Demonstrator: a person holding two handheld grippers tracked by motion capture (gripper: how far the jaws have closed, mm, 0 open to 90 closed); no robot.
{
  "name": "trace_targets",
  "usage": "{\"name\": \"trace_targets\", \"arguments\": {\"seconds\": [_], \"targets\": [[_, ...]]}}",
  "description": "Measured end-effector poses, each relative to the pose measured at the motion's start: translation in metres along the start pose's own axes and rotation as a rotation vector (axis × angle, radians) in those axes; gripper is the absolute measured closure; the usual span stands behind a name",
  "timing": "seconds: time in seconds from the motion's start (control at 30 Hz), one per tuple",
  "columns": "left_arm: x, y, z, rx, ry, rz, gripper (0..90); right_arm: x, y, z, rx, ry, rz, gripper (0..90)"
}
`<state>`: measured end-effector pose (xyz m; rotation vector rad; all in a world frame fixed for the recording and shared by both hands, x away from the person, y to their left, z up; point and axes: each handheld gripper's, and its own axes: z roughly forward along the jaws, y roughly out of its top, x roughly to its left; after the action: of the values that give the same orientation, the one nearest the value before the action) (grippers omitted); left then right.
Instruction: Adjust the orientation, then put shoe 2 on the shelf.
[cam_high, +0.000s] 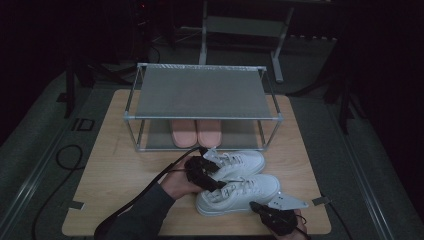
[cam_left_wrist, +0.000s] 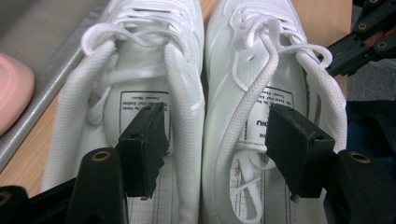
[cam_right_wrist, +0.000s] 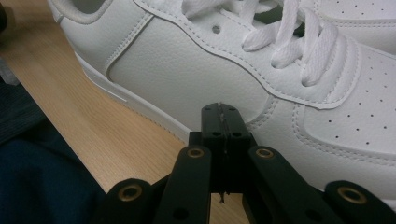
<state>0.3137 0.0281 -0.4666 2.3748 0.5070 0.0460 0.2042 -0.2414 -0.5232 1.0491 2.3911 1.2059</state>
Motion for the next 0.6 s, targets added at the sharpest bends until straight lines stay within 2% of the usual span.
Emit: {"name": "trace_targets", "arguments": {"seconds": [0.3, 0.6], "targets": [[-0.001, 0.0, 0.007, 0.021, 0.009, 0.025, 38.6, 0.0, 0.0, 0.0, -0.003, 0.003, 0.001, 89.9], [-0.003, 0.003, 0.014, 0.027, 0.023, 0.019, 41.2, 0.0, -0.001, 0.0, -0.006, 0.004, 0.002, 89.9]]}}
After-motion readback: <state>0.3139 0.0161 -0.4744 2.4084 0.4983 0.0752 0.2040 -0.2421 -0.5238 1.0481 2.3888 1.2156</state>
